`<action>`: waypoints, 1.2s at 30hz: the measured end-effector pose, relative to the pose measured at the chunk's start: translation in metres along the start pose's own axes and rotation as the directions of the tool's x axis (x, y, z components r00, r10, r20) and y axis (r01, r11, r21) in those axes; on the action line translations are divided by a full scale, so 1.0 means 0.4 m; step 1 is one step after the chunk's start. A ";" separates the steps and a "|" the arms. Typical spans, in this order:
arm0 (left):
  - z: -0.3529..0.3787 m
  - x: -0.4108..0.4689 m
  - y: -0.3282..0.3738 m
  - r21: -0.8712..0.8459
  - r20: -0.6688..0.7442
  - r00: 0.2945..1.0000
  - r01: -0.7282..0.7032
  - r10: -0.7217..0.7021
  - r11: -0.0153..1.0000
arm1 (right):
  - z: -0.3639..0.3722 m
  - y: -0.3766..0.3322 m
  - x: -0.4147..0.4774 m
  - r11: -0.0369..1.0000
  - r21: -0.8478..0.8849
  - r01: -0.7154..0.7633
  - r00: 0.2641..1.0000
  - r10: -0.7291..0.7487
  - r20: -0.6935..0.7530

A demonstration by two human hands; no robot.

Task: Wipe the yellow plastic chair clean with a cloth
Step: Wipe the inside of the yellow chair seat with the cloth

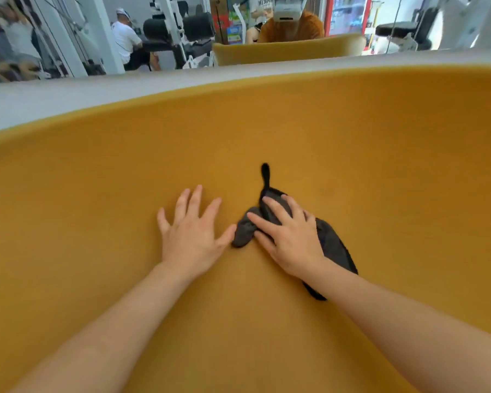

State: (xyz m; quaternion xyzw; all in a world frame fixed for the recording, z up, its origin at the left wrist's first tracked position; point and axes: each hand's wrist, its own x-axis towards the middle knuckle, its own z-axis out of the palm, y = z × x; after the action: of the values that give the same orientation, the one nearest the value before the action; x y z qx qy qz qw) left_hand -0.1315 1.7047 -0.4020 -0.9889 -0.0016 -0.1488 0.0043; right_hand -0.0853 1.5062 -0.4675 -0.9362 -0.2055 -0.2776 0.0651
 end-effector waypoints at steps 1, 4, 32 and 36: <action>-0.018 0.043 -0.026 0.063 -0.035 0.999 -0.019 0.022 0.998 | 0.002 -0.005 0.004 0.996 0.002 0.091 0.996 -0.091 -0.008; -0.104 0.198 -0.050 0.184 -0.206 0.975 -0.043 0.081 0.982 | 0.006 0.020 0.024 0.957 -0.006 0.288 0.957 -0.288 -0.031; -0.241 0.397 -0.036 0.007 -0.356 0.934 -0.014 0.016 1.000 | -0.359 0.435 0.368 0.893 -0.210 -0.397 0.891 0.321 -0.322; -0.263 0.392 -0.040 0.030 -0.277 0.961 -0.012 0.020 0.999 | -0.327 0.431 0.315 0.819 -0.127 -0.559 0.777 0.465 -0.424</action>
State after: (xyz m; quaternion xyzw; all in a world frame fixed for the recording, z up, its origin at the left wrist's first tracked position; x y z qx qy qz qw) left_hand -0.0125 1.7200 -0.2554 -0.9581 0.0049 -0.2856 0.0197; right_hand 0.0187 1.3630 -0.2903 -0.8862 0.1114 -0.4456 0.0601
